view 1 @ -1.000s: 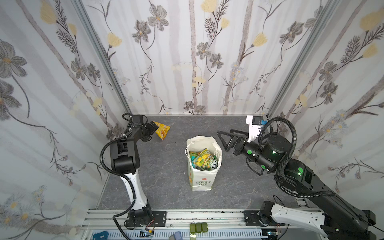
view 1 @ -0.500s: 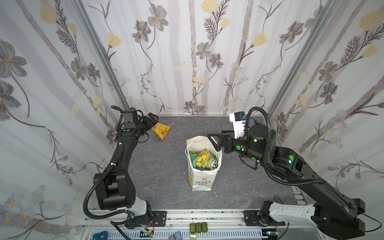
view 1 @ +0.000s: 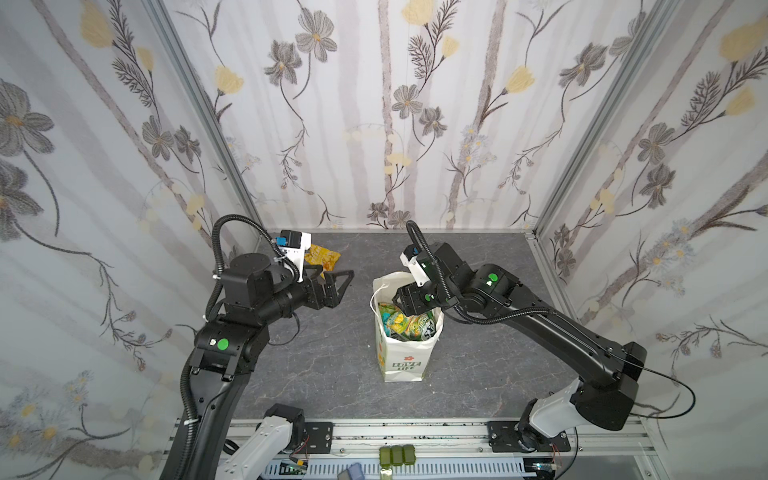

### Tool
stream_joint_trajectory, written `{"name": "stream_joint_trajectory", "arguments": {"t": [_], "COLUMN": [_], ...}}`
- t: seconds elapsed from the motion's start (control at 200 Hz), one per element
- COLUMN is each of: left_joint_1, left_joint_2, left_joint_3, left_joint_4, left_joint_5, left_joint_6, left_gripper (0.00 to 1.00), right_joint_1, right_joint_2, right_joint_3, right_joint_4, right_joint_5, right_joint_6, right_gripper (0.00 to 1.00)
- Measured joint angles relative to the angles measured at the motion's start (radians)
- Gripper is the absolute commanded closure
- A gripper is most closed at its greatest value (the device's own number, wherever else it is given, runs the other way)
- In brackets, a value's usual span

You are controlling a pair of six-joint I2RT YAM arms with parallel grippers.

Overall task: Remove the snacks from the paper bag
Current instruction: 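Reach the right gripper down into the bag toward the green packets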

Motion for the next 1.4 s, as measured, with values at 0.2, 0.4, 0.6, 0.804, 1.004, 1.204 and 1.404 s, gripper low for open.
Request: {"name": "stream_joint_trajectory", "arguments": {"t": [0.2,0.4,0.6,0.804,1.004,1.204,1.404], "left_joint_1": [-0.089,-0.119,-0.139,-0.146,-0.149,-0.149,-0.15], "left_joint_2": [-0.084,-0.092,-0.105,-0.101,-0.108,-0.112,-0.106], "left_joint_3": [0.029,0.035,0.03,0.008,-0.008,-0.026,-0.037], "left_joint_4": [-0.107,-0.17,-0.19,-0.193,-0.193,-0.193,-0.193], "left_joint_5": [0.023,0.021,0.02,0.009,-0.007,-0.054,-0.076], "left_joint_6": [0.027,0.027,0.043,0.053,0.057,0.049,0.048], "left_gripper": [0.01,0.01,0.0,0.0,0.0,0.0,0.0], "right_joint_1": [-0.005,0.0,0.003,0.009,0.011,0.011,0.013], "right_joint_2": [0.094,0.144,0.172,0.204,0.208,0.199,0.164], "right_joint_3": [0.012,-0.003,-0.072,-0.115,-0.147,-0.152,-0.147], "right_joint_4": [-0.048,-0.063,-0.025,0.039,0.09,0.107,0.101], "right_joint_5": [0.019,0.03,0.03,0.031,0.048,0.053,0.033], "right_joint_6": [-0.019,-0.022,-0.022,-0.016,-0.014,-0.014,0.005], "right_gripper": [0.29,0.21,0.18,0.23,0.53,0.8,0.94]}}
